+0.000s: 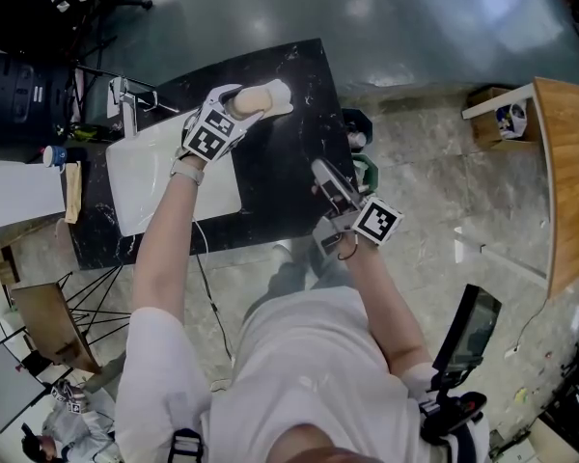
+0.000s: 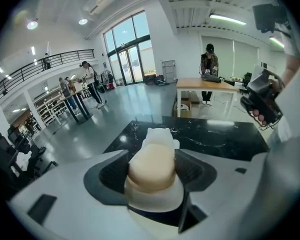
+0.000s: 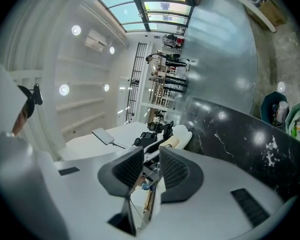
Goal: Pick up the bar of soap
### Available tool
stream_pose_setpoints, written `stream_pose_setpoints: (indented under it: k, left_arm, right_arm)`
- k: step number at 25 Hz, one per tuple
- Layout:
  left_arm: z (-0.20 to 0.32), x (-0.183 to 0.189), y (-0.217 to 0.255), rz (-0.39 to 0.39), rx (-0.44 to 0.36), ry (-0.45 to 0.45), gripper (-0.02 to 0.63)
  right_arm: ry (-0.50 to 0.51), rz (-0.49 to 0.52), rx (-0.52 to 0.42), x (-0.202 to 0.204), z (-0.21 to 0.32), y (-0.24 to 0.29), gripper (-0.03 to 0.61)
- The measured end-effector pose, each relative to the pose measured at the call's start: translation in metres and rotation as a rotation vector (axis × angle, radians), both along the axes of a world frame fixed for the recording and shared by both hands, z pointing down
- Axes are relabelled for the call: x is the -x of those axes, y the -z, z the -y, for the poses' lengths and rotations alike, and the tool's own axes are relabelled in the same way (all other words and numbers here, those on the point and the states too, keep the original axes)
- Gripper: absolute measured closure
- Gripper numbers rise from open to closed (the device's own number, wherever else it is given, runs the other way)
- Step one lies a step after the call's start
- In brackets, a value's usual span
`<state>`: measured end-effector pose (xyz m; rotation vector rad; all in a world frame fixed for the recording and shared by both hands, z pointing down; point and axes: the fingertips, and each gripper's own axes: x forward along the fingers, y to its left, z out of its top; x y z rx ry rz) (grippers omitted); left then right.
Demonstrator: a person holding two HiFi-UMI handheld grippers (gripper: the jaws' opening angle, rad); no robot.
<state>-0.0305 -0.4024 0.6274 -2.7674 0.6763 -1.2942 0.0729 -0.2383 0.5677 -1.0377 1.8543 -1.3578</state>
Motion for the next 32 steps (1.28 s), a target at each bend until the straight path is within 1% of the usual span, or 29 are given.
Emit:
stream_pose_setpoints:
  k: [3, 5, 9, 11, 13, 14, 18, 20, 22, 26, 30, 32]
  left_arm:
    - [-0.005, 0.002, 0.007, -0.044, 0.010, 0.034, 0.325]
    - [-0.005, 0.004, 0.011, -0.096, 0.014, 0.070, 0.327]
    - [-0.007, 0.014, 0.027, -0.218, 0.023, 0.171, 0.330]
    - [-0.008, 0.020, 0.028, -0.243, 0.023, 0.197, 0.330]
    - [-0.011, 0.023, 0.024, -0.232, 0.023, 0.188, 0.330]
    - [-0.012, 0.023, 0.020, -0.212, 0.021, 0.169, 0.329]
    - [-0.016, 0.021, 0.004, -0.079, -0.013, 0.068, 0.328]
    - [-0.012, 0.021, -0.004, -0.019, -0.032, 0.034, 0.328]
    - [-0.009, 0.019, -0.009, 0.017, -0.030, 0.018, 0.328]
    - [-0.010, 0.019, -0.009, 0.032, 0.031, 0.031, 0.328]
    - [-0.008, 0.018, -0.011, 0.025, 0.034, 0.007, 0.330]
    - [-0.005, 0.017, -0.011, 0.014, 0.018, 0.010, 0.328]
  right_arm:
    - [0.000, 0.001, -0.001, 0.001, 0.000, 0.000, 0.468]
    - [-0.002, 0.005, 0.004, 0.001, 0.000, -0.001, 0.468]
    - [-0.005, 0.010, 0.008, 0.004, -0.003, -0.001, 0.468]
    - [-0.003, 0.013, 0.007, 0.006, -0.004, -0.001, 0.468]
    - [0.000, 0.013, 0.006, 0.008, -0.005, -0.002, 0.468]
    - [0.001, 0.013, 0.005, 0.009, -0.005, -0.002, 0.468]
    - [-0.001, 0.013, 0.009, 0.010, -0.006, -0.001, 0.468]
    - [-0.003, 0.009, 0.007, 0.009, -0.006, -0.001, 0.468]
    - [-0.008, 0.007, 0.007, 0.006, -0.005, -0.001, 0.468]
    - [-0.012, 0.005, 0.012, 0.003, -0.004, -0.002, 0.468]
    - [-0.009, 0.005, 0.014, 0.005, -0.002, -0.004, 0.468]
    - [-0.005, 0.003, 0.013, 0.007, -0.002, -0.004, 0.468]
